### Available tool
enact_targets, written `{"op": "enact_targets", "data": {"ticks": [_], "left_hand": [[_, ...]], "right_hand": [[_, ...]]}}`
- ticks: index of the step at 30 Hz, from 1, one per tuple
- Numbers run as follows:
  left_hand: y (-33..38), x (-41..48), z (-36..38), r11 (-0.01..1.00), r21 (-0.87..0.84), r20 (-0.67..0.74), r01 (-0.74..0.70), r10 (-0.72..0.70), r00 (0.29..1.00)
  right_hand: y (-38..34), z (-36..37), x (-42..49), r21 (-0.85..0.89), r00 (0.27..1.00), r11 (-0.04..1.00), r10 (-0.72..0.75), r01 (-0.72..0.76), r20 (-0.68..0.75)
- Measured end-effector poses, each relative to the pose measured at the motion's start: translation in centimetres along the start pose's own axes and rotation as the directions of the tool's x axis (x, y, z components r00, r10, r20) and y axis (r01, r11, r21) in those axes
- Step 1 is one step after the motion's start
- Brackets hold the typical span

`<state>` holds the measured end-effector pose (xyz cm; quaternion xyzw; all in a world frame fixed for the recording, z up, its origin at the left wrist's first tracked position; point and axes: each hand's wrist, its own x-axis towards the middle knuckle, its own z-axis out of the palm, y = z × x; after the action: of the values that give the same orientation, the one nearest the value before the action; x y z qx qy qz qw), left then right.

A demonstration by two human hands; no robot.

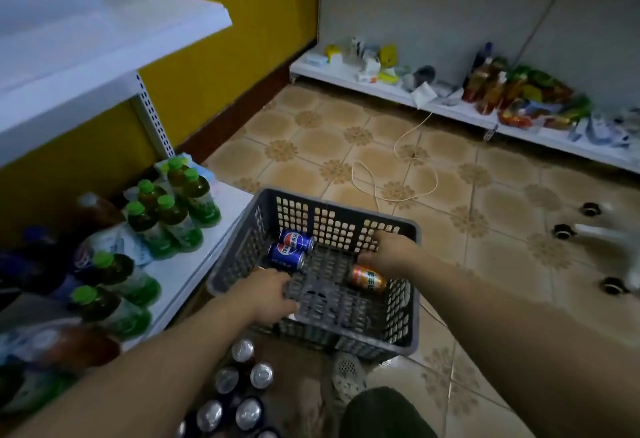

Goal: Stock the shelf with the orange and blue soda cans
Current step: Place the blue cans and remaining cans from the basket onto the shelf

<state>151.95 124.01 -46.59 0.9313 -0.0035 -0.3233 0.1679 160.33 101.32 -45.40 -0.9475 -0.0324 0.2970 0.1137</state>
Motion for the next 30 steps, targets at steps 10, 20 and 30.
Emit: {"op": "enact_targets", "data": {"ticks": [10,20,30], "left_hand": [[0.0,18.8,7.4,0.997,-0.062,0.162,-0.035,0.044,0.986],[0.9,33.9,15.5,0.987,-0.119,0.223,-0.106,0.131,0.966],[0.5,39.0,17.8,0.963,-0.222,0.074,-0.150,0.170,0.983]], "right_hand": [[7.3,10.7,15.0,0.161,0.981,0.974,0.138,-0.160,0.136],[12.6,20.1,23.8,0.286,0.931,0.887,0.334,-0.363,0.148],[12.8,23.9,27.3,0.307,0.911,0.860,0.409,-0.406,0.060]]}}
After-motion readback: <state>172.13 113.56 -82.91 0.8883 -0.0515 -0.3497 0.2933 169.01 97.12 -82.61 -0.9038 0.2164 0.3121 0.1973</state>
